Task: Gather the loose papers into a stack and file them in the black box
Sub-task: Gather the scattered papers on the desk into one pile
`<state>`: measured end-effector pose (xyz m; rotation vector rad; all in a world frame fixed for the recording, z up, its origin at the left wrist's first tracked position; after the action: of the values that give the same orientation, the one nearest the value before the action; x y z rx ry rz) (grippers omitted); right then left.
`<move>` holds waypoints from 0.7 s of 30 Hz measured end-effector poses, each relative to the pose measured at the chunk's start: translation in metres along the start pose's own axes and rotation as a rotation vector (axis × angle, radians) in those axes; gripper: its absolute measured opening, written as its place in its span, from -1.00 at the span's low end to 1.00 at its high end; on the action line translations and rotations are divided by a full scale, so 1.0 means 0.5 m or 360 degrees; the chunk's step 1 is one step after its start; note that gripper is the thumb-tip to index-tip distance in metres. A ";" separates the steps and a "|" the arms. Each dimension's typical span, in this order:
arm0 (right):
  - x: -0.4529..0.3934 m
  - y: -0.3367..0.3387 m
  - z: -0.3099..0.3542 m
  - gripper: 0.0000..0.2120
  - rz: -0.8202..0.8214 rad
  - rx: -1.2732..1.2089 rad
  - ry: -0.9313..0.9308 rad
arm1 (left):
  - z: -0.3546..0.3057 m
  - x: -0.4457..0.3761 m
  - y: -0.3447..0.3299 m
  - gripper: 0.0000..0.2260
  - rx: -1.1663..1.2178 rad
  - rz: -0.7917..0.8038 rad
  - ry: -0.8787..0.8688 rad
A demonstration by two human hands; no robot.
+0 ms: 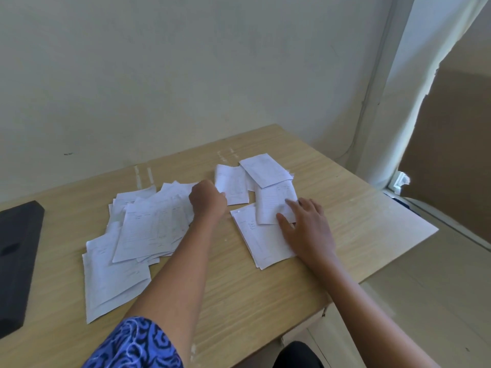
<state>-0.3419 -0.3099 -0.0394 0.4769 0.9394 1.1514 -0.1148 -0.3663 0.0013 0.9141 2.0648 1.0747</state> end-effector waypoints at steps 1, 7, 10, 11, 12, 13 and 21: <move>0.000 -0.003 0.000 -0.52 -0.0003 0.0018 0.0004 | 0.003 -0.003 0.005 -0.79 0.0057 0.0045 0.0059; 0.002 0.006 0.002 -0.78 -0.0020 -0.0083 0.0013 | 0.044 0.016 0.043 -0.73 0.1182 0.0197 0.0608; 0.002 0.016 0.006 -0.83 -0.0021 -0.0190 0.0004 | 0.059 0.076 0.076 -0.47 0.1551 0.0227 0.0627; 0.003 0.019 0.007 -0.82 -0.0020 -0.0216 0.0010 | 0.062 0.102 0.084 -0.49 0.1680 0.0271 0.0622; 0.004 0.020 0.007 -0.81 -0.0016 -0.0243 0.0006 | 0.063 0.126 0.091 -0.51 0.1786 0.0318 0.0620; 0.004 0.021 0.006 -0.80 -0.0009 -0.0274 -0.0004 | 0.063 0.151 0.100 -0.50 0.1873 0.0370 0.0628; -0.003 0.032 0.006 -0.76 -0.0046 -0.0716 -0.0310 | 0.041 0.262 0.042 -0.49 0.0800 0.0039 -0.0174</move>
<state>-0.3486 -0.3051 -0.0253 0.2031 0.4954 1.2223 -0.1661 -0.2437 -0.0179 1.2086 2.2747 0.5011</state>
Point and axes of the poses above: each hand's wrist, its own x-axis away from the middle knuckle, its own y-axis out of the back of the hand, z = x × y, the point moved 2 cm from there along -x, towards the middle knuckle, and after that the axes turned 11 degrees about -z, right-handed, at the moved point
